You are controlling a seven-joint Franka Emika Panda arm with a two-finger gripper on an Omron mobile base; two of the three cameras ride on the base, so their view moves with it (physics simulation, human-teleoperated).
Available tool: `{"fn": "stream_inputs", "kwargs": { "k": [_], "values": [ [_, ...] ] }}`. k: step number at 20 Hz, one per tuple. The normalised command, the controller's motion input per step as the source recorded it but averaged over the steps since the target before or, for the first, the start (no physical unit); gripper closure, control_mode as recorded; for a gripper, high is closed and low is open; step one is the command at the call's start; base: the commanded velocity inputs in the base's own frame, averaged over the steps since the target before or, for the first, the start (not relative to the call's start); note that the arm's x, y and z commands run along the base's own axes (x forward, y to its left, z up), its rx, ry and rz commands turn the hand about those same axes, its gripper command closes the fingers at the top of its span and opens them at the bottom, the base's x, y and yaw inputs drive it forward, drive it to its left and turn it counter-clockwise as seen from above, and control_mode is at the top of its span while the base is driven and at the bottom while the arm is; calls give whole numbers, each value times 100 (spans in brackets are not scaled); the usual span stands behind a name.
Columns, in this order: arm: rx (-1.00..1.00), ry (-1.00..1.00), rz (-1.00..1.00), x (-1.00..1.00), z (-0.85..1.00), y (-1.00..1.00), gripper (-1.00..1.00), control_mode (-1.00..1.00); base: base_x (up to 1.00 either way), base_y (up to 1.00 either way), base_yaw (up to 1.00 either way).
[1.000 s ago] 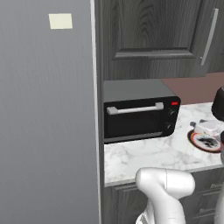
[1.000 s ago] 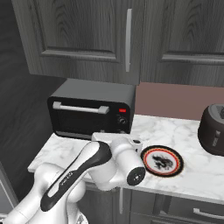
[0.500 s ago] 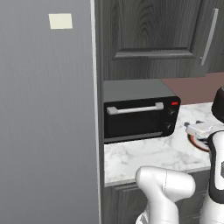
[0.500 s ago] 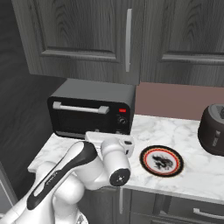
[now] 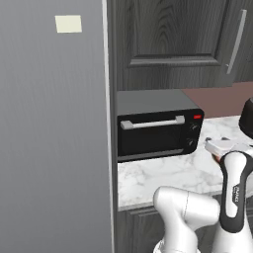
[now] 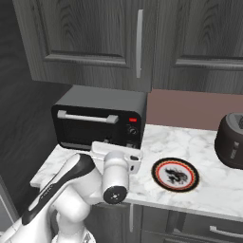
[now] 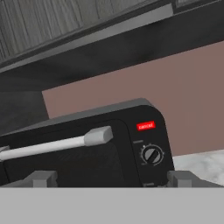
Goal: Pull the toaster oven rack outwards. Pick up the baguette from the plate and place it on the toaster oven rack. Close the toaster oven door fully and set the temperature to the lowest setting.
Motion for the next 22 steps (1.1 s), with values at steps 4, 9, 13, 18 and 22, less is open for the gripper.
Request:
{"fn": "stream_inputs", "kwargs": {
  "k": [4, 9, 13, 18, 22],
  "values": [
    [-1, 0, -3, 3, -17, 0, -100, -100, 0, 0, 0],
    [0, 0, 0, 0, -4, 0, -100, -100, 0, 0, 0],
    [0, 0, 0, 0, 0, 0, -100, -100, 0, 0, 0],
    [0, 0, 0, 0, 0, 0, -100, -100, 0, 0, 0],
    [0, 0, 0, 0, 0, 0, -100, -100, 0, 0, 0]
  ]
}}
